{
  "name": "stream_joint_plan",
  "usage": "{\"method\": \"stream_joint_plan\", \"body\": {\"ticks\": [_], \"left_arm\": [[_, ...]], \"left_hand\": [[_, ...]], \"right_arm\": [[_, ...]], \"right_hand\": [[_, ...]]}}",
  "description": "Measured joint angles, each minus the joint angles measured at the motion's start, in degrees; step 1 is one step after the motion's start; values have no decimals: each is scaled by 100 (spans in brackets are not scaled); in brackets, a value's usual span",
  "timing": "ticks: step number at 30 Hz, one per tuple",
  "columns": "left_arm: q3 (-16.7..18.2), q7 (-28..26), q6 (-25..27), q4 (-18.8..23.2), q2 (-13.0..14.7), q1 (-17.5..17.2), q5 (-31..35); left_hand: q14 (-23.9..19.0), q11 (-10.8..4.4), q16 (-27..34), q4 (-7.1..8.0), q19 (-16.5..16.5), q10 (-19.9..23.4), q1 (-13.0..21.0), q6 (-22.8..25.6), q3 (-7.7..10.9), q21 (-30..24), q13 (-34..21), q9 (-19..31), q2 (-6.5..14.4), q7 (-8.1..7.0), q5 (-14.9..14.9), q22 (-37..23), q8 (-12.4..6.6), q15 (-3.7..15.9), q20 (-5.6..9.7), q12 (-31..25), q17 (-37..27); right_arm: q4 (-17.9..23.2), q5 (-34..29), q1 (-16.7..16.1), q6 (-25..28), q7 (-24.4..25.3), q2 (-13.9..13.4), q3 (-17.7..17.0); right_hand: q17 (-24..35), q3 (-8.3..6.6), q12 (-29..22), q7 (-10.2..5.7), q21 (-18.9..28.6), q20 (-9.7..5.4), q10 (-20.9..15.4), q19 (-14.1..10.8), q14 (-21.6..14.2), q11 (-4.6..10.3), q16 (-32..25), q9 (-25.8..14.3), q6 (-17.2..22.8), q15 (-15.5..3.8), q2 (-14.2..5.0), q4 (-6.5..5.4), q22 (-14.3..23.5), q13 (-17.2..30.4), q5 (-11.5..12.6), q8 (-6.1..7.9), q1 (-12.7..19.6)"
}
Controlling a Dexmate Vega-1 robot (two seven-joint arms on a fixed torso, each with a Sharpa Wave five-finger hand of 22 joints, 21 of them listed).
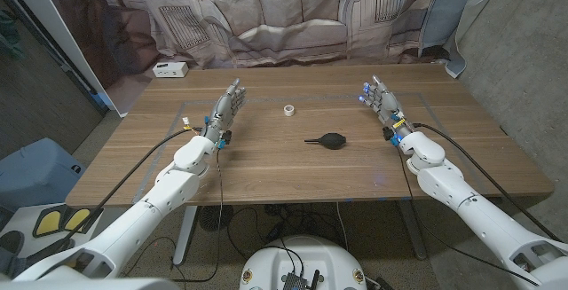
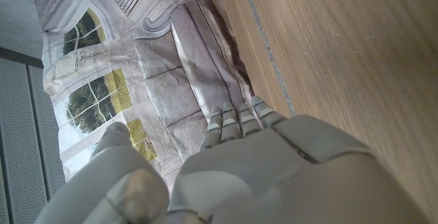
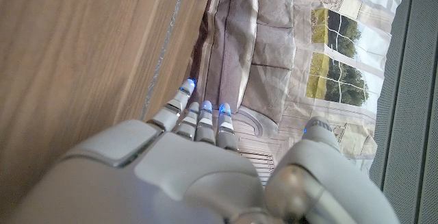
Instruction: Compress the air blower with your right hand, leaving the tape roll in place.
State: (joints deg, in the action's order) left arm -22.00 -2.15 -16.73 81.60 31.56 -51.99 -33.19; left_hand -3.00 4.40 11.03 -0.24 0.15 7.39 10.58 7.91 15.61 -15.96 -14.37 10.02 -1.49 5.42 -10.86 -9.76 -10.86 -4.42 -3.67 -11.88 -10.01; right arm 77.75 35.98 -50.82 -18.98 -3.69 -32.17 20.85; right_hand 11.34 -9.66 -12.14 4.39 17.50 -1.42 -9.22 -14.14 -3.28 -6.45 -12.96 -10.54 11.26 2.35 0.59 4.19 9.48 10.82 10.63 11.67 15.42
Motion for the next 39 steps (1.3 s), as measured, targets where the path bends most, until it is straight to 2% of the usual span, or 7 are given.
{"method": "stream_joint_plan", "body": {"ticks": [3, 5, 14, 24, 25, 33, 39], "left_arm": [[12, 31, -16, 53, 48, -43, 5], [2, 34, -25, 61, 58, -44, 49], [-25, 39, -172, 119, 56, -106, 126], [-13, 14, -298, 119, 77, -159, 160], [64, 20, -315, 302, 141, -253, 156], [117, 120, -427, 255, 165, -267, 108], [141, 174, -470, 171, 168, -284, 74]], "left_hand": [[-58, 30, 0, 0, 30, 30, 0, -1, 0, 0, 1, 0, 0, 0, 0, 0, 0, 0, -30, 0, 0], [-59, 30, 0, 0, 30, 30, 0, 21, 0, 0, 24, 0, 0, 22, 0, 0, 0, 2, -30, -22, 0], [-90, 83, 21, 0, 86, 83, 0, 40, 0, 39, 54, 0, 0, 41, 0, 1, 0, -29, -86, -39, 1], [-174, 84, 21, -25, 142, 144, 0, 60, -25, 39, 81, -1, 0, 20, 0, 1, 0, -51, -84, -45, 1], [-173, 83, 21, -25, 151, 144, 0, 60, -25, 39, 81, -1, 1, 20, 0, 1, 0, -50, -93, -45, 1], [-223, 103, 21, -50, 182, 163, 30, 60, 0, 39, 107, -1, 30, 20, 0, 1, 0, -39, -123, -44, 2], [-254, 102, 21, -50, 182, 225, 30, 112, -1, 71, 107, -1, 30, 31, 0, 1, 0, -69, -124, -44, 2]], "right_arm": [[64, 0, -60, 0, 0, -37, -38], [116, -23, -114, -247, -71, -65, -71], [308, -4, -310, -565, -160, -130, -175], [469, -4, -519, -565, -160, -109, -226], [495, -201, -542, -919, -2, -108, -227], [729, -418, -692, -1058, 157, -136, -230], [909, -655, -794, -1073, 339, -201, -236]], "right_hand": [[0, 0, 0, 1, 0, 0, -21, 0, 0, -21, 0, 0, 82, 0, 0, 0, 0, 0, 0, 22, 0], [0, 0, 0, 1, 0, 0, -21, 0, 0, -21, 0, 0, 82, 0, 0, 0, 0, 0, 0, 22, 0], [-1, 0, 0, -21, -43, 0, -84, 1, -49, 1, 0, 1, 104, 12, 0, 0, -1, -1, 0, 22, 0], [-1, -1, 0, 1, -78, 0, -82, 1, -61, 0, 0, 1, 144, -1, 0, 48, -1, -1, 0, 22, 0], [-1, -1, 0, 0, -78, 0, -82, 1, -61, 0, 0, 1, 144, -1, -3, 48, -1, -1, 0, 22, 3], [-1, -24, 0, 1, -98, 32, -82, -31, -61, 0, 0, 1, 144, -1, -45, 71, -1, -1, 0, 22, 45], [-1, -24, 0, 1, -119, 0, -113, -62, -61, -31, 0, 1, 144, -1, -45, 71, -2, -2, 0, 22, 45]]}}
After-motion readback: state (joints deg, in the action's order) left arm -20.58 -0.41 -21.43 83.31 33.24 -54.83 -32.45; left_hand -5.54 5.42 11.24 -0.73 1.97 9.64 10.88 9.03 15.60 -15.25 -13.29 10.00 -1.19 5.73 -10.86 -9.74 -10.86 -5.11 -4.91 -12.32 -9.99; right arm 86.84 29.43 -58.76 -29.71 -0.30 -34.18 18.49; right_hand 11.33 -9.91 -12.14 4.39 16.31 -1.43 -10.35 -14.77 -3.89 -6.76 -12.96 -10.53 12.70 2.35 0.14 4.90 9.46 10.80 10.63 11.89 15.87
